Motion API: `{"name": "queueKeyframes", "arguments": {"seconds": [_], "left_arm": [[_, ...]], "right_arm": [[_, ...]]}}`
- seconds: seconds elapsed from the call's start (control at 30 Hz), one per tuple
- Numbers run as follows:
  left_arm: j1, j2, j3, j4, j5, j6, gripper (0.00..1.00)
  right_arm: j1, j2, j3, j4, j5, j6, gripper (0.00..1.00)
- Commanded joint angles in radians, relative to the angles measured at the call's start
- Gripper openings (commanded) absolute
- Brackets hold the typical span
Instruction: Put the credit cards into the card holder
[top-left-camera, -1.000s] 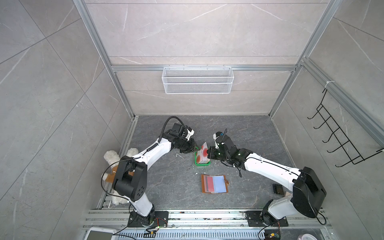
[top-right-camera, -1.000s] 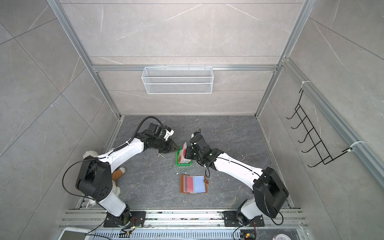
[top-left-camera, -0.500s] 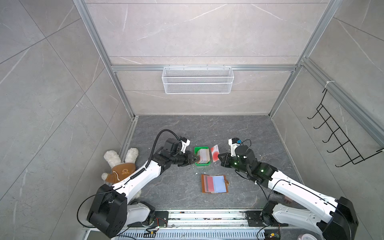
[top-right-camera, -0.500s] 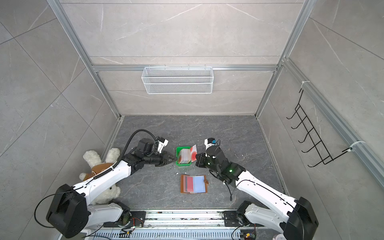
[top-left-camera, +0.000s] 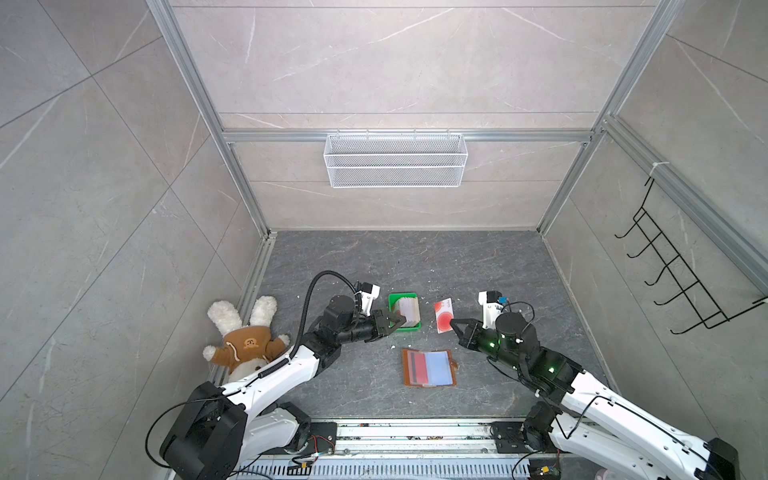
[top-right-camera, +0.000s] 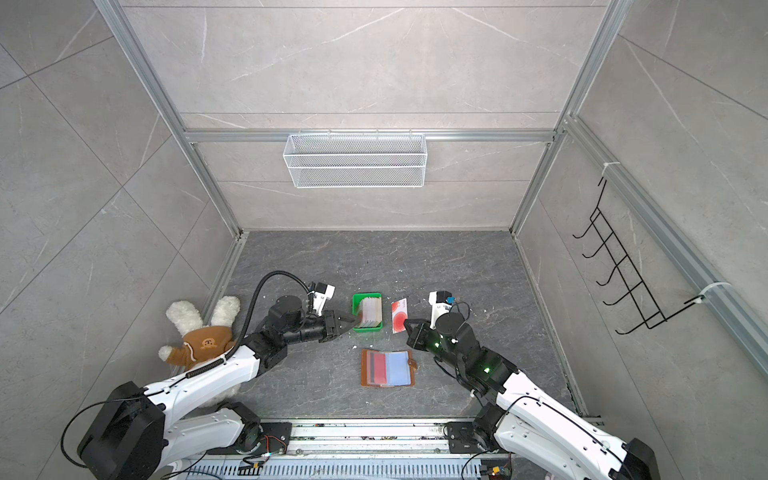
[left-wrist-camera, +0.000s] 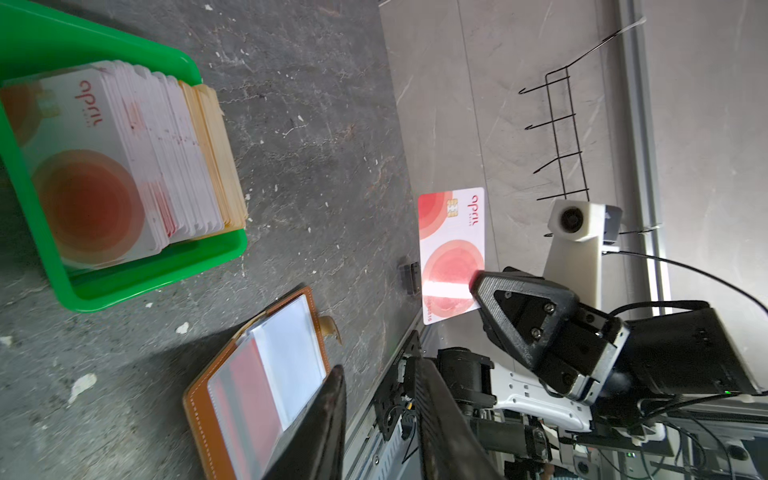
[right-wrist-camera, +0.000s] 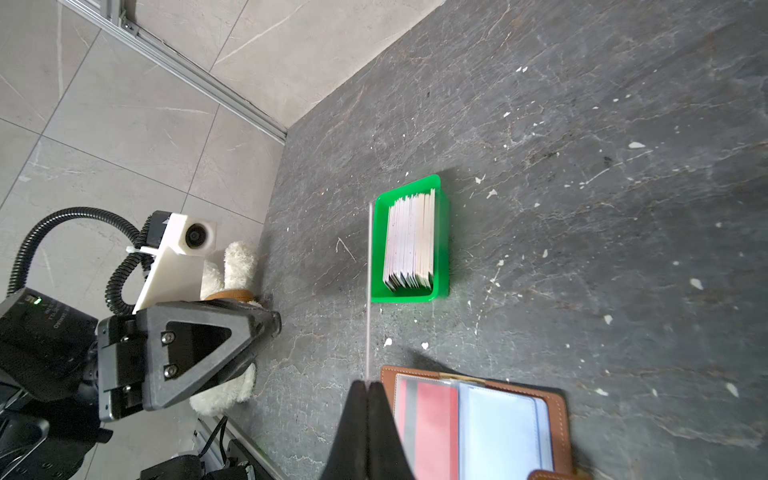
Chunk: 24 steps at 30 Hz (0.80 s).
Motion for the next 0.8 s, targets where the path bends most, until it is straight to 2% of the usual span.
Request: {"name": "queueKeyframes", "arguments": {"seconds": [0.0, 0.27, 0.57, 0.77], "left_arm": [[-0.022, 0.011, -0.004, 0.208, 0.032, -0.083, 0.33], [-0.127, 0.100, 0.026, 0.361, 0.056, -0.105, 0.35], [-0.151, 0.176, 0.023, 0.562, 0.089, -0.181, 0.38], [-0.164, 0.192, 0.044, 0.579, 0.116, -0.181, 0.40]], "right_arm": [[0.006, -0.064, -0.036, 0.044, 0.009, 0.048, 0.00], [0.005, -0.129, -0.076, 0.103, -0.072, 0.089, 0.00], [0.005, -0.232, -0.123, 0.147, -0.113, 0.128, 0.00], [0.005, -0.242, -0.133, 0.182, -0.153, 0.147, 0.00]]}}
